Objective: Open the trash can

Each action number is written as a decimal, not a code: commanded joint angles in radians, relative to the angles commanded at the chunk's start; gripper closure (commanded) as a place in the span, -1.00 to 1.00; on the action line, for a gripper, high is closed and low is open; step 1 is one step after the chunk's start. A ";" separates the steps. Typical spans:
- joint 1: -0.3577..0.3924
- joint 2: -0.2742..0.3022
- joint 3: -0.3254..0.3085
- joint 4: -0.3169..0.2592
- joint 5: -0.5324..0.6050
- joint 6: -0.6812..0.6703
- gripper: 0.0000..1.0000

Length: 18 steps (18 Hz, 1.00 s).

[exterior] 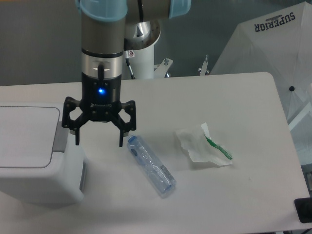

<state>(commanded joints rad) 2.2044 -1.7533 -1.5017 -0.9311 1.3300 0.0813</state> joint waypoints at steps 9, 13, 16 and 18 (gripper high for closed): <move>-0.018 0.000 -0.017 0.000 0.000 0.000 -1.00; -0.020 -0.002 -0.018 0.000 0.000 0.000 -1.00; -0.019 -0.002 -0.023 0.000 0.002 0.002 -1.00; -0.019 -0.002 -0.026 0.000 0.002 0.002 -1.00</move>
<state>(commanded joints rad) 2.1859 -1.7549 -1.5278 -0.9311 1.3315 0.0828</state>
